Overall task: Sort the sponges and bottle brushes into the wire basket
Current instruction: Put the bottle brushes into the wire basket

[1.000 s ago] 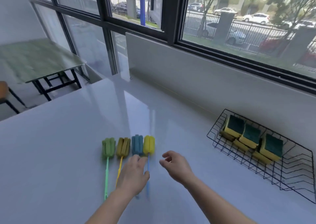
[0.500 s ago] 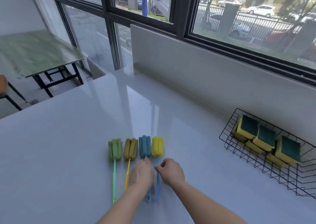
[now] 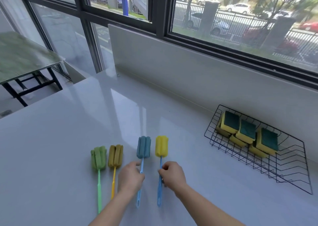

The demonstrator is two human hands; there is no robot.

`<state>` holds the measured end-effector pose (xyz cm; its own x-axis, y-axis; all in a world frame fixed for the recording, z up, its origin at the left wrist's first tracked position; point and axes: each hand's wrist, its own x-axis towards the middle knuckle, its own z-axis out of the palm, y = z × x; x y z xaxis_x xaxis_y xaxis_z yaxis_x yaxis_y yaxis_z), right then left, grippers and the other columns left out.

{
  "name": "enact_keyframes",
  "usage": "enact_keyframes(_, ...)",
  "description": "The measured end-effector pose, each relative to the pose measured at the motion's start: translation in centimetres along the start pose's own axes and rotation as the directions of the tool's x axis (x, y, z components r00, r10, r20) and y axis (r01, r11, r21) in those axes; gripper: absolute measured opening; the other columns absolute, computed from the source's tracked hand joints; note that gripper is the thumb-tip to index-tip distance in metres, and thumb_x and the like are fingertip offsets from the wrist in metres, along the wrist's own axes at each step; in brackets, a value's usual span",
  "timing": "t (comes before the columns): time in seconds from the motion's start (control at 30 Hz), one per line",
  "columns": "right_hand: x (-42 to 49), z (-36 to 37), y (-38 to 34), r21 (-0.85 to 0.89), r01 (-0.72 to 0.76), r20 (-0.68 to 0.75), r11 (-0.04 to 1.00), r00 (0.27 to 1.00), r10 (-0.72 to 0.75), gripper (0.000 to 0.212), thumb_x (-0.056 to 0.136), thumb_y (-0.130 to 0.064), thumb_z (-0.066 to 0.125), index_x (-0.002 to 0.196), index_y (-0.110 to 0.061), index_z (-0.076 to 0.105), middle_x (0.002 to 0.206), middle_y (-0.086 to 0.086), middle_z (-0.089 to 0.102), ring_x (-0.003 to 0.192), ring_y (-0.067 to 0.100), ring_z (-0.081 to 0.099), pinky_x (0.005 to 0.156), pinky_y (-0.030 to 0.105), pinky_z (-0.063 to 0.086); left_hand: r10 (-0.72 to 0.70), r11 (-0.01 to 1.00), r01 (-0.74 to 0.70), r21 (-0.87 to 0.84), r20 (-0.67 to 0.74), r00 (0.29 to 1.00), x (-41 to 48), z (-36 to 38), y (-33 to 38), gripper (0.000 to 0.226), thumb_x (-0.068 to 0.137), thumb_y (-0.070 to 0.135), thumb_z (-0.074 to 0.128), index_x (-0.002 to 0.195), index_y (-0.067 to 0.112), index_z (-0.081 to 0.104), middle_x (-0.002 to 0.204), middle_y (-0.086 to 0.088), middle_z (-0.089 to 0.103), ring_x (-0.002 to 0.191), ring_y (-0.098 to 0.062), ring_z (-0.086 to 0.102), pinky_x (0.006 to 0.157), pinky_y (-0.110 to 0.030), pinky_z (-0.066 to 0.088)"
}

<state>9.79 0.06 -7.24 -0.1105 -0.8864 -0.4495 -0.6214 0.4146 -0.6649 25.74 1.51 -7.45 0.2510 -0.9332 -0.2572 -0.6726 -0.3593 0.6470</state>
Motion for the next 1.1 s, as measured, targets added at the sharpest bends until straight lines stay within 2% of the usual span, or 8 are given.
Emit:
enact_keyframes(0.07, -0.2, -1.3, 0.5, 0.058, -0.013, -0.025, 0.998, 1.0, 0.014, 0.016, 0.087, -0.018, 0.064, 0.074, -0.008, 0.062, 0.085, 0.017, 0.073, 0.067, 0.027, 0.069, 0.066, 0.045, 0.063, 0.014, 0.999, -0.014, -0.03, -0.002, 1.0, -0.2, -0.3, 0.8, 0.03, 0.075, 0.012, 0.07, 0.102, 0.023, 0.07, 0.076, 0.009, 0.067, 0.076, -0.013, 0.064, 0.07, -0.029, 0.052)
enact_keyframes(0.13, -0.5, -2.4, 0.9, 0.109, -0.017, -0.047, 0.994, 0.999, 0.022, 0.017, 0.088, -0.017, 0.064, 0.082, -0.002, 0.065, 0.085, 0.018, 0.073, 0.061, 0.022, 0.065, 0.061, 0.04, 0.062, 0.024, 0.998, -0.024, -0.061, 0.002, 1.0, -0.3, -0.4, 1.6, 0.025, 0.074, 0.012, 0.071, 0.095, 0.025, 0.07, 0.072, 0.008, 0.066, 0.072, -0.01, 0.063, 0.067, -0.03, 0.052)
enact_keyframes(0.3, -1.5, -5.4, 1.6, 0.249, -0.002, -0.098, 0.968, 0.995, 0.028, 0.017, 0.09, -0.019, 0.064, 0.085, -0.003, 0.066, 0.087, 0.016, 0.073, 0.06, 0.017, 0.063, 0.051, 0.024, 0.056, 0.097, 0.992, -0.096, -0.082, 0.008, 0.995, -0.5, 0.0, 4.0, 0.022, 0.076, 0.015, 0.072, 0.092, 0.03, 0.068, 0.072, 0.007, 0.066, 0.069, -0.005, 0.061, 0.059, -0.023, 0.045)
enact_keyframes(0.43, -2.2, -8.2, 2.3, 0.332, 0.013, -0.156, 0.943, 0.987, 0.041, 0.016, 0.09, -0.02, 0.064, 0.086, -0.005, 0.067, 0.088, 0.015, 0.072, 0.062, 0.017, 0.063, 0.051, 0.022, 0.051, 0.193, 0.98, -0.191, -0.06, 0.033, 0.981, -0.4, 0.6, 7.3, 0.022, 0.078, 0.015, 0.071, 0.09, 0.033, 0.065, 0.071, 0.008, 0.065, 0.068, -0.006, 0.061, 0.059, -0.024, 0.045)
enact_keyframes(0.67, -3.1, -14.2, 4.5, 0.44, 0.058, -0.284, 0.896, 0.956, 0.077, 0.012, 0.091, -0.02, 0.064, 0.085, -0.01, 0.067, 0.081, 0.007, 0.069, 0.061, 0.016, 0.064, 0.054, 0.025, 0.056, 0.372, 0.928, -0.373, 0.001, 0.067, 0.926, -0.2, 2.3, 13.6, 0.025, 0.081, 0.016, 0.065, 0.097, 0.035, 0.065, 0.073, 0.012, 0.064, 0.067, -0.004, 0.06, 0.055, -0.019, 0.04)
enact_keyframes(0.83, -4.1, -18.6, 7.5, 0.511, 0.101, -0.394, 0.854, 0.91, 0.128, 0.015, 0.093, -0.019, 0.064, 0.082, -0.01, 0.068, 0.073, 0.004, 0.066, 0.059, 0.014, 0.062, 0.054, 0.025, 0.055, 0.548, 0.816, -0.554, 0.168, 0.081, 0.832, 0.8, 4.3, 19.3, 0.03, 0.081, 0.014, 0.06, 0.103, 0.035, 0.066, 0.081, 0.012, 0.062, 0.075, -0.012, 0.058, 0.063, -0.027, 0.042)
enact_keyframes(1.0, -5.1, -22.5, 11.6, 0.603, 0.12, -0.476, 0.789, 0.848, 0.235, 0.015, 0.094, -0.014, 0.064, 0.082, -0.006, 0.067, 0.071, 0.006, 0.065, 0.055, 0.013, 0.06, 0.054, 0.027, 0.056, 0.688, 0.66, -0.698, 0.279, 0.148, 0.71, 1.5, 7.6, 24.9, 0.031, 0.087, 0.014, 0.053, 0.106, 0.035, 0.064, 0.099, 0.008, 0.064, 0.09, -0.021, 0.061, 0.068, -0.033, 0.047)
enact_keyframes(1.1, -5.5, -24.4, 14.0, 0.633, 0.123, -0.511, 0.764, 0.808, 0.294, 0.017, 0.094, -0.013, 0.065, 0.079, -0.005, 0.067, 0.067, 0.005, 0.065, 0.053, 0.012, 0.06, 0.052, 0.027, 0.056, 0.77, 0.523, -0.782, 0.339, 0.206, 0.604, 2.0, 10.1, 27.3, 0.033, 0.086, 0.006, 0.048, 0.104, 0.03, 0.064, 0.096, 0.006, 0.061, 0.087, -0.023, 0.059, 0.062, -0.034, 0.044)
